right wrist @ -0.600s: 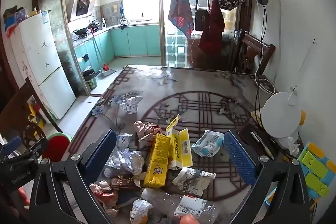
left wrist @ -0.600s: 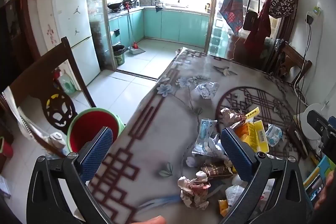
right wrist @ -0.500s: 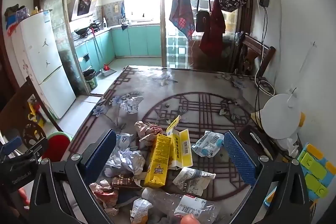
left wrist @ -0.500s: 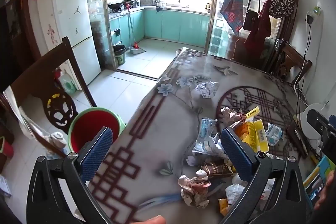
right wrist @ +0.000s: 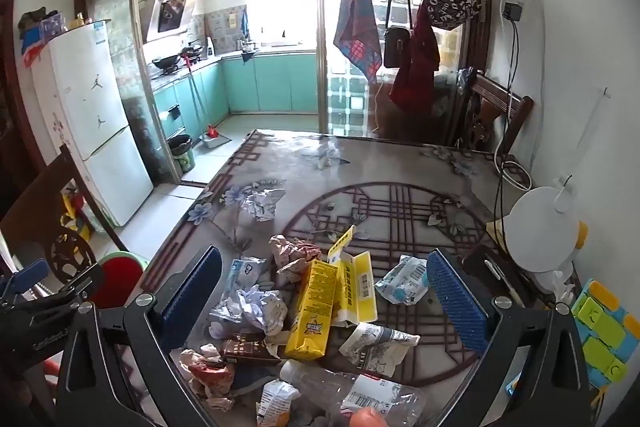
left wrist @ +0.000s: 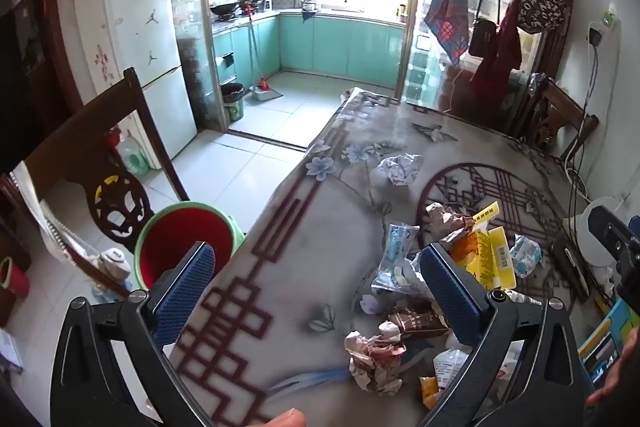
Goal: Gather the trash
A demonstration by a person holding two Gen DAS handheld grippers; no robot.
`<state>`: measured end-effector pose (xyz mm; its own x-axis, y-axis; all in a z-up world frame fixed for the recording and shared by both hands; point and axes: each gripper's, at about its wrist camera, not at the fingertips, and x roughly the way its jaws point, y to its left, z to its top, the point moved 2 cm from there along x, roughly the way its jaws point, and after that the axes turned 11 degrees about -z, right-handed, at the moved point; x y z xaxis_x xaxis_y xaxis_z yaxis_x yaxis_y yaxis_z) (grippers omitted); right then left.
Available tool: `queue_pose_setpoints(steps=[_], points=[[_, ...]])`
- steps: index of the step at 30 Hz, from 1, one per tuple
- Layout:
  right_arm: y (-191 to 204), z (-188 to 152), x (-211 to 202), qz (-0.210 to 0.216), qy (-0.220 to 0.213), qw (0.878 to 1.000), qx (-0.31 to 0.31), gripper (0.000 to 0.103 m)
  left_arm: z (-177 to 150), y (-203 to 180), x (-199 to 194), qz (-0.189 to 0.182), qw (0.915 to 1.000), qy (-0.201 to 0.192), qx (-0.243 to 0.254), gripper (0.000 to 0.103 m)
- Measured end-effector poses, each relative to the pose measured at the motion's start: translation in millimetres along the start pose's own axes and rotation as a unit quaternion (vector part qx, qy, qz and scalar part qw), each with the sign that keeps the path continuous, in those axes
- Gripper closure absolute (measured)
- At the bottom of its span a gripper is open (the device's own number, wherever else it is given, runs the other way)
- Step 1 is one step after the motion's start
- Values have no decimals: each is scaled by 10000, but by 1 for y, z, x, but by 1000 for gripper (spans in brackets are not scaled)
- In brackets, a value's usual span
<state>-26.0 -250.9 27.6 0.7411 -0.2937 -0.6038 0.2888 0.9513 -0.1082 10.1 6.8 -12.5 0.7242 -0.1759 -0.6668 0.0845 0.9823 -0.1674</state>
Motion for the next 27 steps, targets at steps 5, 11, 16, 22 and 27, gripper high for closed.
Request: queue_pose_setpoints(steps=[5,11,16,22,27], points=[[4,-4,1,172,8,9998,-25,0,-1,0,-1,133,9999,44,-79,0],[7,-4,2,237,4,9997,-84,0,2,3,-3,274,9996,16,-119,0],[6,-4,3,306,20,9995,-39,0,2,3,-4,320,9994,0,-147,0],[3,-3,5,377,39,9993,-4,0,3,1,-4,336,9993,-7,-137,0],[2,-1,4,380,5,9993,-7,0,5,-1,-2,309,9995,-1,-113,0]])
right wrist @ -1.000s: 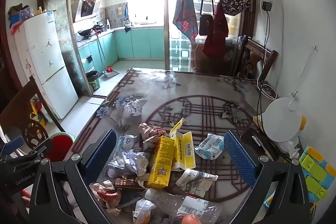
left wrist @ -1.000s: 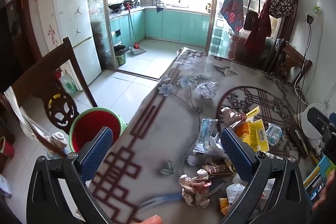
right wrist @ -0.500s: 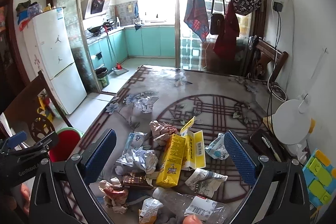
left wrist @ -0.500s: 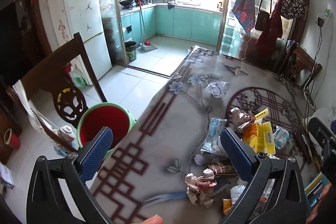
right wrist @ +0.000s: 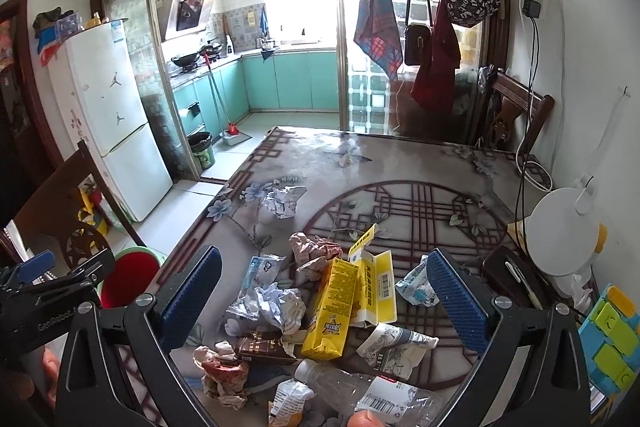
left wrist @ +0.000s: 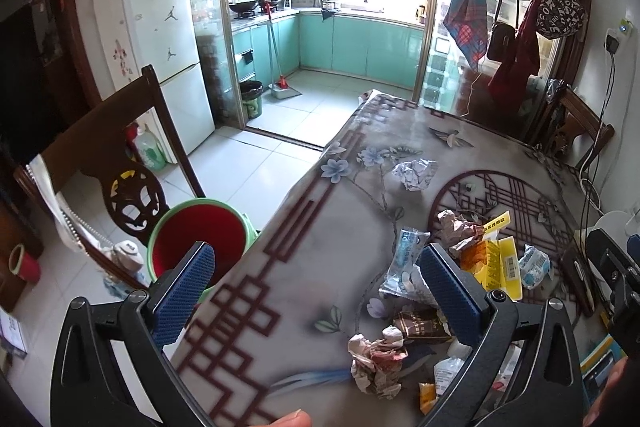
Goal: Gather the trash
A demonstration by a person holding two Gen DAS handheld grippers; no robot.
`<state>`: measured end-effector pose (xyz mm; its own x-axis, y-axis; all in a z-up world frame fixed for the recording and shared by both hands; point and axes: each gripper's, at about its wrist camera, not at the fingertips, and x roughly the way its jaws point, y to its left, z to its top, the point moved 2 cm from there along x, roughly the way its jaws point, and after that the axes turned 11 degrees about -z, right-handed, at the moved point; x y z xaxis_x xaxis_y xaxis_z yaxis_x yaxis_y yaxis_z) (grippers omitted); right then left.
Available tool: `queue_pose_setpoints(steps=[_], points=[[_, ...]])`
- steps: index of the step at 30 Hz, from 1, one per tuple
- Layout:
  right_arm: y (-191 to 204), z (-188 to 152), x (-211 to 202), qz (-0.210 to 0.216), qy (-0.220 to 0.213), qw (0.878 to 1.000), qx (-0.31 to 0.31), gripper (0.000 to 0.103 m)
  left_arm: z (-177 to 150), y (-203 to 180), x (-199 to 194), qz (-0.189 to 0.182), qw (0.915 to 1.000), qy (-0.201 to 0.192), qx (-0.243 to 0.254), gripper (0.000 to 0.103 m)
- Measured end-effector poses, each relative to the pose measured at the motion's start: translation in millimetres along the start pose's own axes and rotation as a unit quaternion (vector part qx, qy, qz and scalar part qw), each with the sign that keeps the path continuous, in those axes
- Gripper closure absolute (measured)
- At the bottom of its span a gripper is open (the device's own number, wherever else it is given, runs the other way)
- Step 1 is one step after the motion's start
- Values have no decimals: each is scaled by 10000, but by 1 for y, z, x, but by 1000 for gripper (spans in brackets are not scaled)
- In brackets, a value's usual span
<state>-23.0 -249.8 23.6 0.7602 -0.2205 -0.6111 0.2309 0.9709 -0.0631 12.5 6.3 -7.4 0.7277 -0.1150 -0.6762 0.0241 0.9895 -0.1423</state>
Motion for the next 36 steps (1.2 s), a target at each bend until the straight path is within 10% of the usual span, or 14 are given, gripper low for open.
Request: queue_pose_setpoints(steps=[36], points=[[-12,-2,13,-79,124,9999,74,0,3,-18,15,-77,9998,142,87,0]])
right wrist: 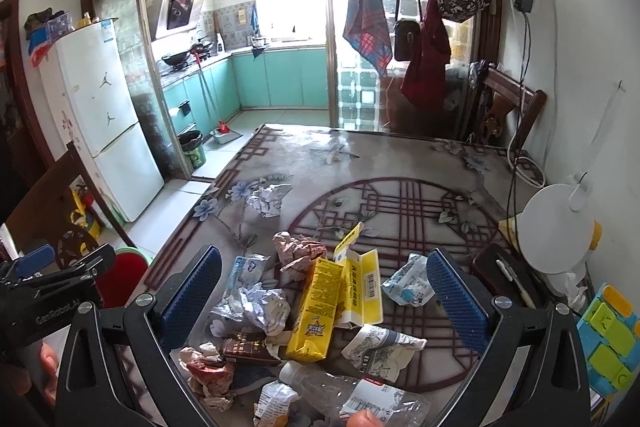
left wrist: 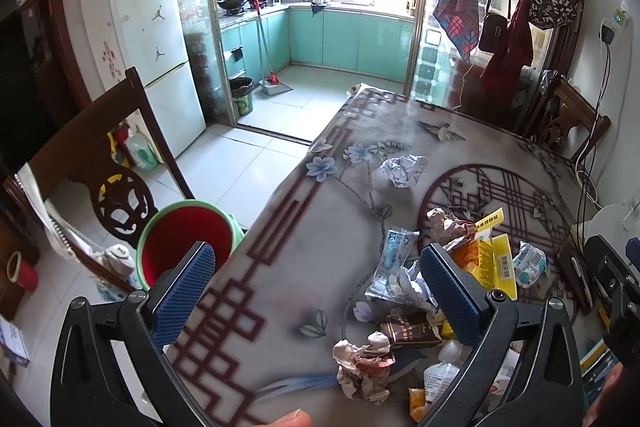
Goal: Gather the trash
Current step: 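Grasp crumpled paper with the left tool while the right tool grasps a white wrapper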
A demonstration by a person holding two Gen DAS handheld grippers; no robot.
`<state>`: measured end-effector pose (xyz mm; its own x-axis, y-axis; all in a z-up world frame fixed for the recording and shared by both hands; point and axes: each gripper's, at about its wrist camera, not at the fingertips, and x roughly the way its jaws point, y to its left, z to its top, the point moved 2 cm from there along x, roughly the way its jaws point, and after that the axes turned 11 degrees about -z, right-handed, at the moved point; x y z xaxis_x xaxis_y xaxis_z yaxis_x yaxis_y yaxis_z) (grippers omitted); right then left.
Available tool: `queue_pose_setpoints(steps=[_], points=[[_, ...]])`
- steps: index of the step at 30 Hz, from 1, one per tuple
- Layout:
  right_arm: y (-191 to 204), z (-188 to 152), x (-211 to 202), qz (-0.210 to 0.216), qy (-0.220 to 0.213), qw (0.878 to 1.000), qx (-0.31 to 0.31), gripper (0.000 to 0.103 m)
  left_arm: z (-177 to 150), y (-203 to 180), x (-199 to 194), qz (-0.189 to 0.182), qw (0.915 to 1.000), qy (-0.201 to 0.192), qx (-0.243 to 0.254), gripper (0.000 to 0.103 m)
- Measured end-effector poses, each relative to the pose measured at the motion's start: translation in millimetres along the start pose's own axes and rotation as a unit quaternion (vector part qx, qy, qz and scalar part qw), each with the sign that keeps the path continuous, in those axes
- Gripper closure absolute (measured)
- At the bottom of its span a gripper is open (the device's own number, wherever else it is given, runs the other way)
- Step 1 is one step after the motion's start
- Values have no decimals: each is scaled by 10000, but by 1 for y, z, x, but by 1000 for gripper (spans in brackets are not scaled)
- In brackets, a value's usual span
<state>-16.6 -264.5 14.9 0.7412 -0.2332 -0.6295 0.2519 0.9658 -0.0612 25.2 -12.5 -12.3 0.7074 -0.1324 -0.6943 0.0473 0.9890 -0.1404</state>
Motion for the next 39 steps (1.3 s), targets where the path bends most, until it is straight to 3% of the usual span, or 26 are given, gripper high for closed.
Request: queue_pose_setpoints(steps=[5,11,13,14,19,24,26,28,30,31,32,35,39], points=[[-2,-2,6,110,62,9999,79,0,0,0,2,-30,10000,22,14,0],[-16,-17,25,597,399,9961,509,0,1,-7,7,-298,9987,-148,389,0],[-22,-23,29,516,499,9961,504,0,-6,-6,20,-641,9964,90,556,0],[-25,-28,30,422,498,9970,428,0,-15,-4,32,-843,9935,402,652,0],[-32,-46,37,212,656,9976,76,0,-65,0,73,-917,9838,1210,953,0],[-43,-64,50,315,1076,9934,262,0,-111,-3,107,-1490,9647,2073,646,1],[-42,-69,53,417,1202,9915,285,0,-120,-5,120,-1521,9597,2300,547,7],[-37,-74,53,545,1255,9903,260,0,-129,-8,131,-1602,9533,2508,513,40],[-29,-79,54,678,1326,9887,179,1,-133,-7,133,-1846,9486,2534,428,53],[-24,-82,55,762,1396,9872,137,1,-130,-8,130,-1894,9473,2547,432,66],[-19,-86,56,838,1470,9855,102,1,-127,-8,125,-1985,9454,2551,420,71],[-3,-97,59,1122,1703,9790,12,5,-114,-4,106,-1834,9550,2267,545,75],[25,-121,59,1654,2138,9626,-151,25,-100,8,86,-1610,9682,1851,488,75]])
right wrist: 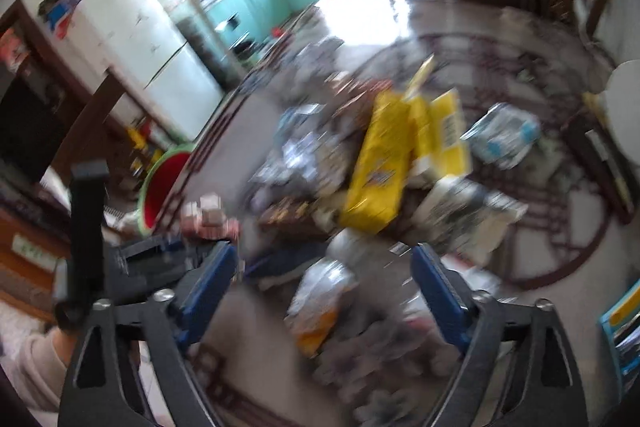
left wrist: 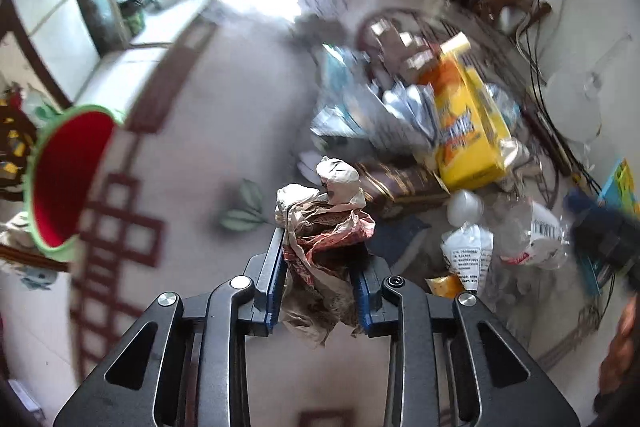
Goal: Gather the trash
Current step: 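Grasp crumpled paper with the left tool while the right tool grasps a white wrapper, then carry both items over the red bucket and open both tools to drop them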
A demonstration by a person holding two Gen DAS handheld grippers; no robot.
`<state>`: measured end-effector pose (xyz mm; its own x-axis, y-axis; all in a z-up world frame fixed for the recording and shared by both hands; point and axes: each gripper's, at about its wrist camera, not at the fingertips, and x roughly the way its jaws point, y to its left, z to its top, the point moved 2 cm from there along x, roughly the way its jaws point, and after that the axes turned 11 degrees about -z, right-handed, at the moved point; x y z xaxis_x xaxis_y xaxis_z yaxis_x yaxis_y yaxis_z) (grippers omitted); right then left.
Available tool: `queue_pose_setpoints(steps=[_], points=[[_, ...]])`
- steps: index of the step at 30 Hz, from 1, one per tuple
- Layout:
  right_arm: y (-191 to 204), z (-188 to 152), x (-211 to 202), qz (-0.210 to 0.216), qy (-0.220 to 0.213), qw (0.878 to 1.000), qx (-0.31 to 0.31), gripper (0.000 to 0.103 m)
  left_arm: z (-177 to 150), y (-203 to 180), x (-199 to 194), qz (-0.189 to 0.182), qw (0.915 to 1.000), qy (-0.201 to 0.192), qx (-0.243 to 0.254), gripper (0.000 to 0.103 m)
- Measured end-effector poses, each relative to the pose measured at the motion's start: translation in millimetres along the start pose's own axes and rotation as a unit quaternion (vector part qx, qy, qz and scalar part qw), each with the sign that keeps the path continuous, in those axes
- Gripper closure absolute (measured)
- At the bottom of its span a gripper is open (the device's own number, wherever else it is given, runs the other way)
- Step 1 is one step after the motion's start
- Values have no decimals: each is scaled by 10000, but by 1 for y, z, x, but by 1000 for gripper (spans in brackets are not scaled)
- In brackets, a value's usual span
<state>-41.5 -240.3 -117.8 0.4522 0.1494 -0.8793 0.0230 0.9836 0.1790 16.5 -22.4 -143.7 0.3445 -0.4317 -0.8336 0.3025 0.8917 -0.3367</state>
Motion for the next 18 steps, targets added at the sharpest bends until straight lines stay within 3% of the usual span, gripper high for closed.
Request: queue_pose_setpoints(steps=[2,8,10,13,18], points=[[7,-10,17,193,353,9992,36,33,8,6,-1,62,9999,-134,-50,75],[14,-24,63,-119,780,9968,111,48,15,19,-22,253,9985,-475,-48,74],[16,-24,75,-94,859,9962,107,73,10,23,-28,247,9982,-535,-89,74],[15,-22,80,-77,849,9962,181,78,7,29,-36,279,9980,-556,-135,74],[20,-10,58,9,484,9986,233,88,6,40,-50,269,9973,-645,-205,74]])
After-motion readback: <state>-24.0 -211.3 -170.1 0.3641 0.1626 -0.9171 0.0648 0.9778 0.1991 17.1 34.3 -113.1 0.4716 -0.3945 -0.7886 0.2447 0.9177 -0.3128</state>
